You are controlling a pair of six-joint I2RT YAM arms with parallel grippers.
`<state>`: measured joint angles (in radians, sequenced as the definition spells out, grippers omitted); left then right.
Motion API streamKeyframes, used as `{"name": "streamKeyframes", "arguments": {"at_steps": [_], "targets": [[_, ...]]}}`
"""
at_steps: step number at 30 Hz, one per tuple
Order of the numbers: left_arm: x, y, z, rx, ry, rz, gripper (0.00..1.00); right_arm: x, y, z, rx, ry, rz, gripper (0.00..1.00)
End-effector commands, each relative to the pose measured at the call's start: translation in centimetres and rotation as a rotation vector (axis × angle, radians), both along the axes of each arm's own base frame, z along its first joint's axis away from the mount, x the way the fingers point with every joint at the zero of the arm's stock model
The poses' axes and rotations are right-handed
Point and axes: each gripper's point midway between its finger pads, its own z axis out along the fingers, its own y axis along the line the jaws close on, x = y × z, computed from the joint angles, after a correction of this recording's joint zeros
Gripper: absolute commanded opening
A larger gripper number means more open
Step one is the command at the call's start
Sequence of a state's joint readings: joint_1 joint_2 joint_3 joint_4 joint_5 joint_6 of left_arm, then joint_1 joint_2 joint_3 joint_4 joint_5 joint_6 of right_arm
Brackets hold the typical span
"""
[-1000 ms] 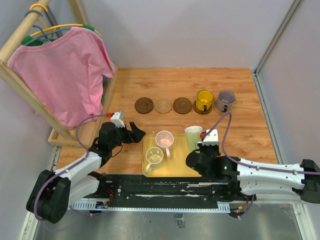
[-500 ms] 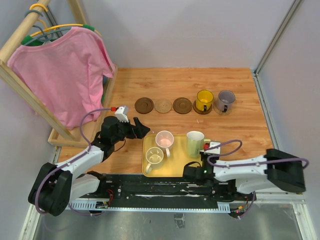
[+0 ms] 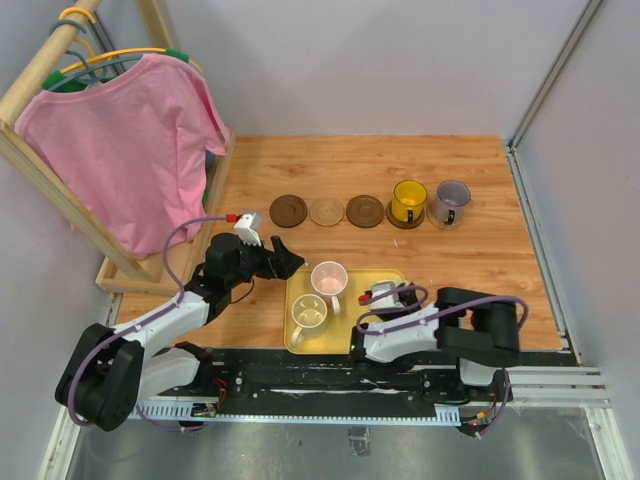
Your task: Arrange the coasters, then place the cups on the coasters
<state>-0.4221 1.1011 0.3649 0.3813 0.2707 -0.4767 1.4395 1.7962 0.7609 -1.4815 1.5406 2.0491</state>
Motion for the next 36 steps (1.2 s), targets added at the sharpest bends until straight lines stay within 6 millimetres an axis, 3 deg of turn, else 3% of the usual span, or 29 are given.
{"name": "streamKeyframes", "arguments": {"at_steps": [1,2,4,8,11,14,17,21,23,27,31,36], "targets": [[0.3,-0.5,1.6,-0.025,-0.056,-0.008,0.97,0.4,2.3,3.6,0.522,-0.109,0.155,0.45],[0.3,-0.6,1.6,-0.028,-0.057,-0.008,0.97,0.3,2.3,3.9,0.514,-0.110,0.159,0.57],[0.2,-0.7,1.6,-0.032,-0.058,-0.009,0.97,0.0,2.7,4.8,0.487,-0.111,0.177,0.71],[0.0,-0.7,1.1,-0.025,-0.046,-0.012,0.97,-0.7,3.8,7.9,0.480,-0.125,0.205,0.87],[-0.2,-0.8,1.2,-0.028,-0.048,-0.016,0.97,-0.9,3.3,10.7,0.532,-0.137,0.195,1.00],[-0.2,-1.0,1.5,-0.030,-0.057,-0.025,0.97,-1.0,1.3,13.3,0.600,-0.133,0.158,0.98],[-0.5,-1.5,1.7,-0.015,-0.062,-0.050,0.97,-1.3,-1.9,15.2,0.723,-0.108,0.110,0.98],[-1.0,-2.3,1.9,0.009,-0.065,-0.091,0.97,-2.0,-7.4,16.0,0.988,-0.032,0.054,0.98],[-1.3,-2.7,1.9,0.019,-0.068,-0.106,0.97,-2.4,-8.9,15.8,1.084,0.030,0.055,0.99],[-1.5,-3.1,1.5,0.036,-0.061,-0.119,0.98,-3.1,-7.8,16.2,1.176,0.120,0.216,0.99],[-1.6,-3.6,1.2,0.042,-0.047,-0.134,0.97,-3.2,-6.8,17.0,1.139,0.105,0.324,0.98],[-2.4,-4.9,1.3,0.053,-0.054,-0.200,0.97,-3.9,-2.3,21.9,0.934,0.055,0.575,0.98]]}}
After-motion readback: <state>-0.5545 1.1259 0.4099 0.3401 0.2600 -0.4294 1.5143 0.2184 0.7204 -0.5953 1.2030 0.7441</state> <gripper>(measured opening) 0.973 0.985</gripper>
